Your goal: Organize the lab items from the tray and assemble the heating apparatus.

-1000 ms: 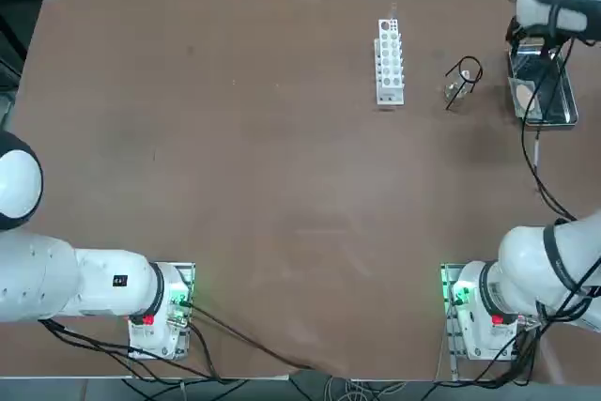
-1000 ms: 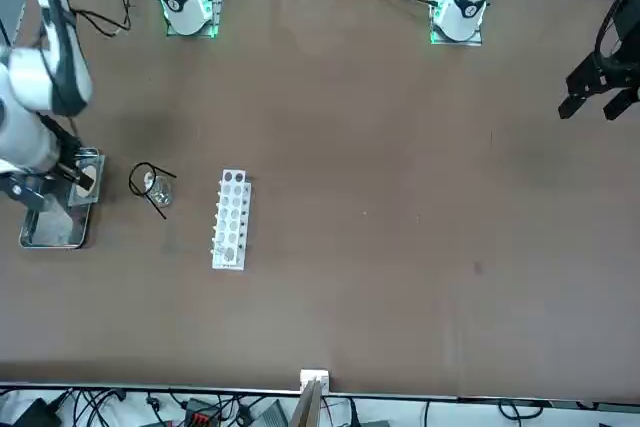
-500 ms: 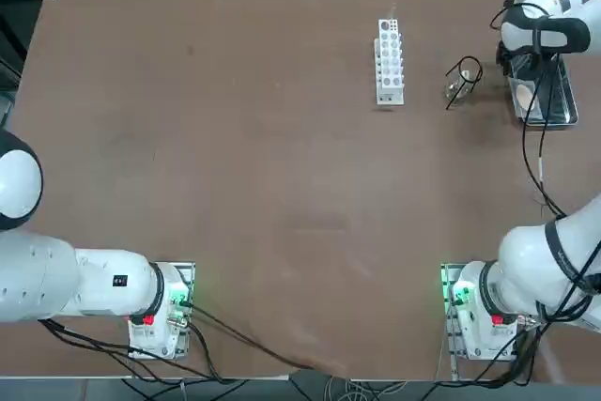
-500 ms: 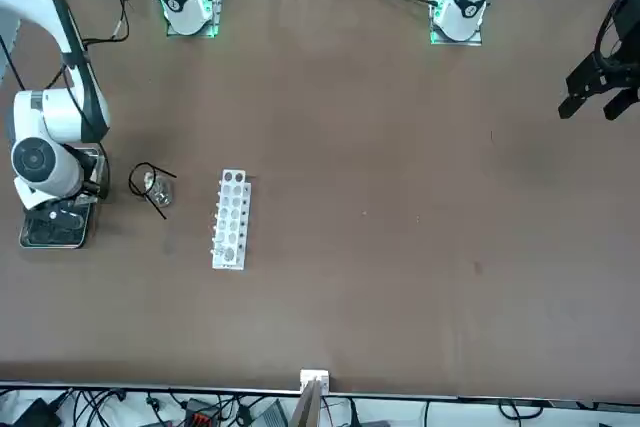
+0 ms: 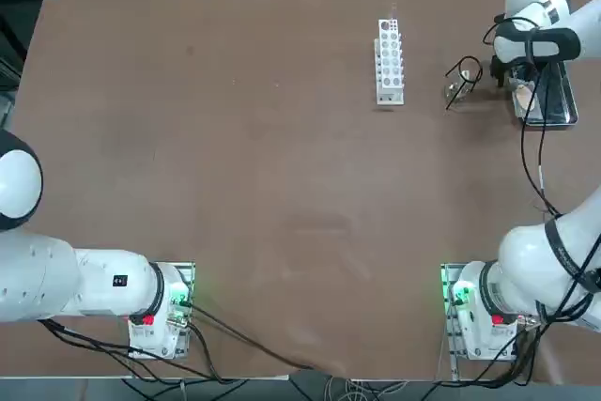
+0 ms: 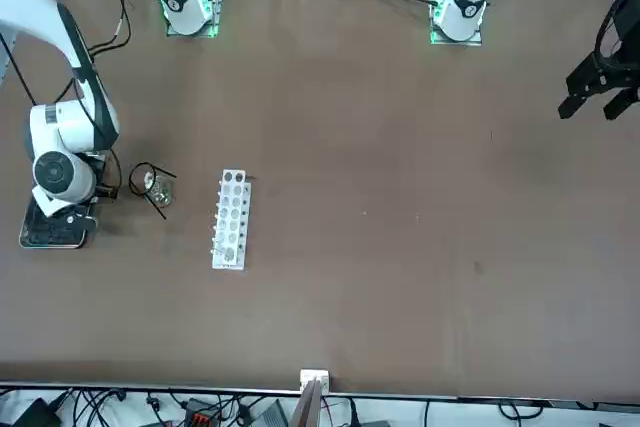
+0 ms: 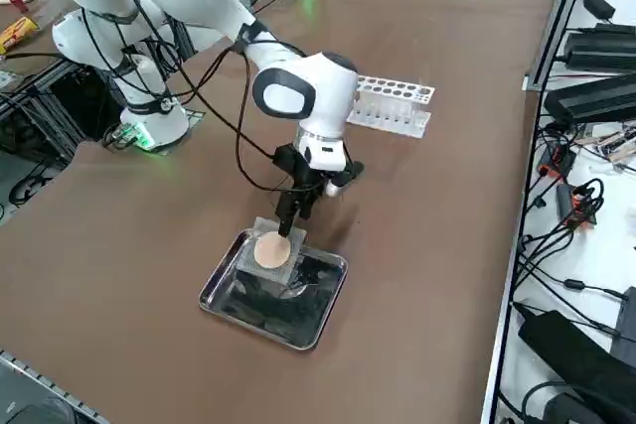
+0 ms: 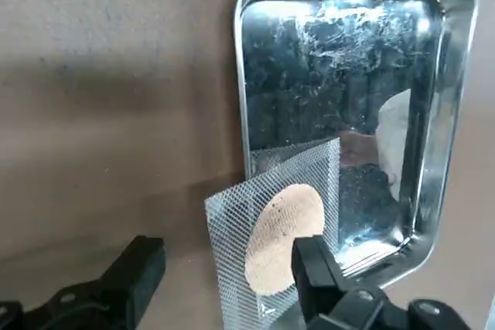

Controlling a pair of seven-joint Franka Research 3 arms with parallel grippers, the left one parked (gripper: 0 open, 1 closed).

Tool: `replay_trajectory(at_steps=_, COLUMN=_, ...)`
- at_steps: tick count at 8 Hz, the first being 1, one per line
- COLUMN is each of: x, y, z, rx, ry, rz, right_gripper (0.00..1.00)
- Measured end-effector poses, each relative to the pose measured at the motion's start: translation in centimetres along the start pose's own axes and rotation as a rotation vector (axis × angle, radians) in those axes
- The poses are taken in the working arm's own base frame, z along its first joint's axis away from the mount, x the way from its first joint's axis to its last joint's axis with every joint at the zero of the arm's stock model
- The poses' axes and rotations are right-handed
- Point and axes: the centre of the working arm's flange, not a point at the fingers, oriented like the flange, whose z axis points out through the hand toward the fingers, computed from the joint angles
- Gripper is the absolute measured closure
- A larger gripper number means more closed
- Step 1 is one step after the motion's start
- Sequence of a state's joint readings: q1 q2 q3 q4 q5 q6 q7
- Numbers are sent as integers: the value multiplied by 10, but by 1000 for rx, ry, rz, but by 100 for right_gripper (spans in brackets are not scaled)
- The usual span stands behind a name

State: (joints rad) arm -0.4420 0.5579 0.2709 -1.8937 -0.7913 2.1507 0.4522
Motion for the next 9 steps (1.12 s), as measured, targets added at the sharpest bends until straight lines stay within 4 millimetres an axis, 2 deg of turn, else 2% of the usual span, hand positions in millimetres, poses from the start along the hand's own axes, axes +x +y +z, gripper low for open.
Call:
replay_trajectory(at_steps=4, x=-2, y=-4, z=11, rx=-17, ry=-23, rz=-26, right_gripper=3)
replay_trajectory(at_steps=7, x=-3, y=-6, z=16, rx=-17, ry=-30, rz=-36, right_gripper=14)
replay_trajectory(at_steps=9, x=-3, y=-6, z=16, rx=-17, ry=-32, rz=-39, right_gripper=26)
